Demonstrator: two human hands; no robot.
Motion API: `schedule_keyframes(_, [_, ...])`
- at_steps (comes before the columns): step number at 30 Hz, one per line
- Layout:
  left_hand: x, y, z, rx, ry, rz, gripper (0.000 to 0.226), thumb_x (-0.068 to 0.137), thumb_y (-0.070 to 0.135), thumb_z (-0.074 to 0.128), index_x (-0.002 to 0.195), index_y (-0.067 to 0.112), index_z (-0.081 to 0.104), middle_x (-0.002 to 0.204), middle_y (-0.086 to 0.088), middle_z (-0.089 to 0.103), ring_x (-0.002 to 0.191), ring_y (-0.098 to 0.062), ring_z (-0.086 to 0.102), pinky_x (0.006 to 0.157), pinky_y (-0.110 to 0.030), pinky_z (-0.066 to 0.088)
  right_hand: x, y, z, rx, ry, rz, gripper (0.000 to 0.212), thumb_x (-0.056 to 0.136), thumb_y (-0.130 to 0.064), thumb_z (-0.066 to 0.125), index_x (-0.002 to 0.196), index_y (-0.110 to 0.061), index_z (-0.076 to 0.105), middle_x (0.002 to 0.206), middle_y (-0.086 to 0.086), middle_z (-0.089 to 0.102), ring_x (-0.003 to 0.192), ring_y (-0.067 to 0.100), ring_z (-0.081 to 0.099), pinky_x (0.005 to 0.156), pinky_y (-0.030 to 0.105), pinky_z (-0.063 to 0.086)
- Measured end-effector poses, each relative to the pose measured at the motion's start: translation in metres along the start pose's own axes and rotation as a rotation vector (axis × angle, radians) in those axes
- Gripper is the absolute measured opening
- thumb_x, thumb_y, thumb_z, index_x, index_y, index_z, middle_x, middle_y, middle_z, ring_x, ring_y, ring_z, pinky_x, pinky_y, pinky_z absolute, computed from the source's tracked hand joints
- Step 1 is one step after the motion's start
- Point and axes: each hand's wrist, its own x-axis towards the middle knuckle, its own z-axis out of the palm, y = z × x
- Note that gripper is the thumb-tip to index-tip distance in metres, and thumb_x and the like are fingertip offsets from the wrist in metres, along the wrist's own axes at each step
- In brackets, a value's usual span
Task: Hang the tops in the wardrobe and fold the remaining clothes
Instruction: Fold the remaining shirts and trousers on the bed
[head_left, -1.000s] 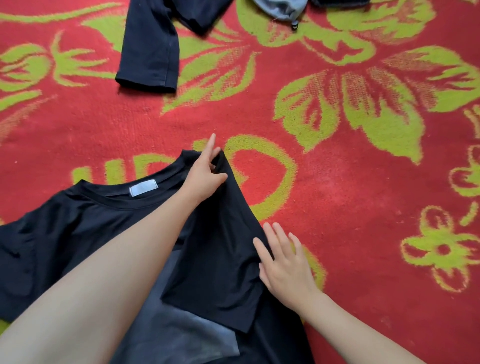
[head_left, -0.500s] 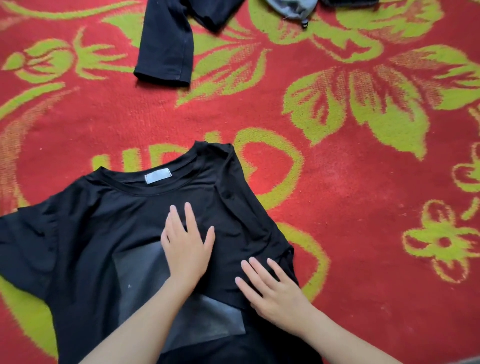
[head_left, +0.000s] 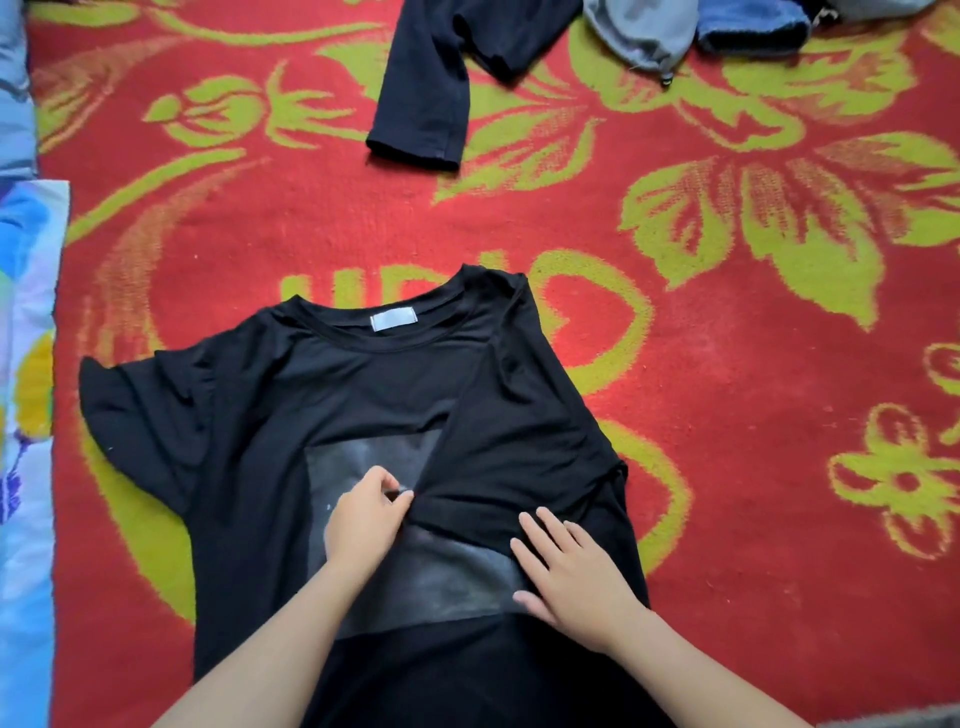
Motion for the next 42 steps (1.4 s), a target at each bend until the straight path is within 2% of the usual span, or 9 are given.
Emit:
schedule_keyframes(8, [0.019, -0.088, -0.085, -0.166, 0.429, -0.347, 0.04, 0.087, 0.022, 0.06, 0.124, 0.009, 0.052, 0.126, -0.022, 0.049, 0.118, -0.038, 0.043, 0.094, -0.045, 0.036, 0.087, -0.063, -0.052, 0.021, 0.055, -0.059, 0.041, 0.062, -0.041, 0.077, 0.095, -0.016, 0.072, 0.113, 0.014, 0.067, 0.102, 0.029, 0.065, 0.075, 0.031, 0.053])
schedule_keyframes(18, [0.11, -0.147, -0.166, -1.231, 0.252, -0.377, 0.057, 0.09, 0.016, 0.061, 0.139, 0.011, 0.034, 0.128, -0.005, 0.051, 0.111, -0.022, 0.054, 0.095, -0.036, 0.044, 0.212, -0.116, -0.074, -0.014, -0.034, 0.055, 0.072, 0.049, -0.043, 0.086, 0.114, -0.017, 0.068, 0.106, 0.015, 0.068, 0.085, 0.034, 0.065, 0.058, 0.036, 0.053])
schedule_keyframes(21, [0.128, -0.133, -0.172, -1.528, 0.18, -0.481, 0.029, 0.087, 0.013, 0.063, 0.115, 0.01, 0.054, 0.113, -0.009, 0.061, 0.084, -0.02, 0.064, 0.066, -0.033, 0.053, 0.217, -0.117, -0.079, 0.032, -0.084, 0.02, 0.066, 0.091, -0.042, 0.051, 0.147, -0.019, 0.027, 0.145, 0.015, 0.036, 0.124, 0.035, 0.04, 0.092, 0.041, 0.042])
schedule_keyframes(27, [0.126, -0.125, -0.185, -1.625, 0.305, -0.563, 0.02, 0.071, 0.006, 0.068, 0.091, 0.011, 0.066, 0.089, -0.007, 0.068, 0.075, -0.024, 0.063, 0.066, -0.032, 0.05, 0.207, -0.11, -0.079, 0.02, -0.308, 0.021, 0.072, 0.094, -0.056, 0.026, 0.15, -0.026, -0.007, 0.158, 0.006, -0.009, 0.145, 0.026, -0.006, 0.117, 0.035, 0.006])
schedule_keyframes(30, [0.084, -0.092, -0.176, -1.172, 0.701, 0.002, 0.018, 0.077, 0.004, 0.06, 0.09, 0.017, 0.063, 0.081, 0.002, 0.06, 0.073, -0.016, 0.052, 0.071, -0.028, 0.043, 0.209, -0.106, -0.086, 0.196, -0.371, 0.026, 0.072, 0.096, -0.051, 0.036, 0.15, -0.027, -0.005, 0.159, 0.004, -0.005, 0.146, 0.024, -0.007, 0.117, 0.033, 0.004])
schedule_keyframes(33, [0.038, -0.078, -0.122, -0.311, 0.673, 0.671, 0.032, 0.074, 0.022, 0.054, 0.106, 0.028, 0.057, 0.1, -0.002, 0.054, 0.094, -0.017, 0.049, 0.082, -0.028, 0.039, 0.212, -0.094, -0.103, 0.811, -0.104, 0.218, 0.059, 0.095, -0.027, 0.049, 0.148, -0.022, 0.023, 0.147, -0.001, 0.036, 0.135, 0.015, 0.033, 0.108, 0.022, 0.023])
schedule_keyframes(36, [0.012, -0.093, -0.07, 0.1, 0.559, 0.679, 0.06, 0.07, 0.042, 0.055, 0.128, 0.029, 0.044, 0.121, -0.003, 0.048, 0.113, -0.021, 0.042, 0.085, -0.038, 0.047, 0.214, -0.074, -0.122, 1.341, 0.303, 0.693, 0.032, 0.097, -0.023, 0.043, 0.124, -0.011, 0.054, 0.112, 0.007, 0.063, 0.096, 0.017, 0.061, 0.095, 0.032, 0.043])
schedule_keyframes(38, [0.005, -0.109, -0.054, 0.278, 0.527, 0.62, 0.085, 0.058, 0.044, 0.076, 0.133, 0.025, 0.041, 0.127, -0.011, 0.051, 0.117, -0.027, 0.039, 0.083, -0.044, 0.049, 0.216, -0.067, -0.125, 1.491, 0.267, 0.837, 0.024, 0.098, -0.03, 0.038, 0.105, -0.016, 0.055, 0.099, 0.008, 0.064, 0.085, 0.021, 0.062, 0.084, 0.035, 0.047])
schedule_keyframes(42, [0.015, -0.134, -0.044, 0.398, 0.513, 0.482, 0.097, 0.036, 0.027, 0.092, 0.122, 0.02, 0.046, 0.112, -0.018, 0.064, 0.106, -0.028, 0.043, 0.07, -0.044, 0.053, 0.216, -0.075, -0.112, 1.02, 0.04, 0.673, 0.037, 0.093, -0.033, 0.05, 0.125, -0.013, 0.053, 0.107, 0.004, 0.058, 0.108, 0.023, 0.055, 0.085, 0.03, 0.038])
